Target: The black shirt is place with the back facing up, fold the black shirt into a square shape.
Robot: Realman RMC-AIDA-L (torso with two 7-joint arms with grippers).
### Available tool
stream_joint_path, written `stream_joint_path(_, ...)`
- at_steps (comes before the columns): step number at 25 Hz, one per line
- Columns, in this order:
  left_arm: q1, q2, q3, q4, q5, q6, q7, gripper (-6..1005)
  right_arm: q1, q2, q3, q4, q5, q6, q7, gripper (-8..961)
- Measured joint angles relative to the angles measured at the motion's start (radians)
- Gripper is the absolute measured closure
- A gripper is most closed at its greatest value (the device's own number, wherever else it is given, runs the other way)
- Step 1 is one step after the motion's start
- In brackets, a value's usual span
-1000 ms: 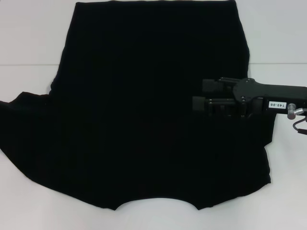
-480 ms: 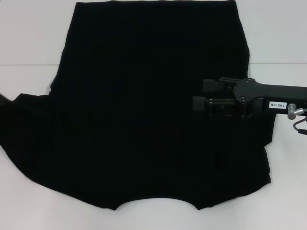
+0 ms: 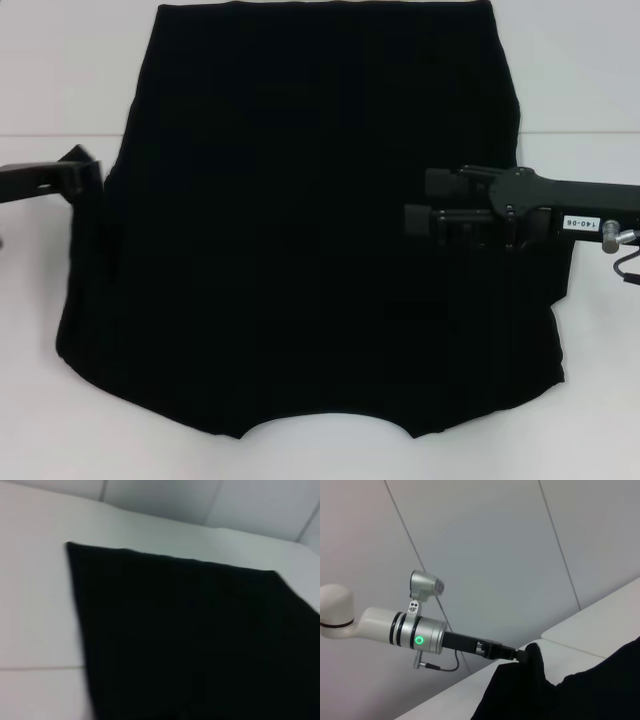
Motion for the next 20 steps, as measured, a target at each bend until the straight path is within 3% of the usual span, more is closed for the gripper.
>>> stream_joint_path(12,-0.019,-0.057,0.213,-0.035,-0.103,0.005,0.073,997,-0.008,0.0,-0.001,0.0,0.0,0.0,0.0,68)
stream_joint_path(14,-0.014,-0.075,0.296,-0.033,-0.113,0.01,0.116,997,-0.008,-0.001,-0.001,-0.004,0.0,0.0,0.001,69)
stream_joint_path(17,-0.008,-0.079,0.359,-0.031,-0.132,0.017,0.139,828,-0.008,-0.008,0.0,-0.006,0.016,-0.001,0.002,69)
stream_joint_path(20,-0.005,-0.075,0.358,-0.028,-0.159,0.012,0.141,714,-0.01,-0.017,0.009,-0.008,0.036,-0.002,0.016,69)
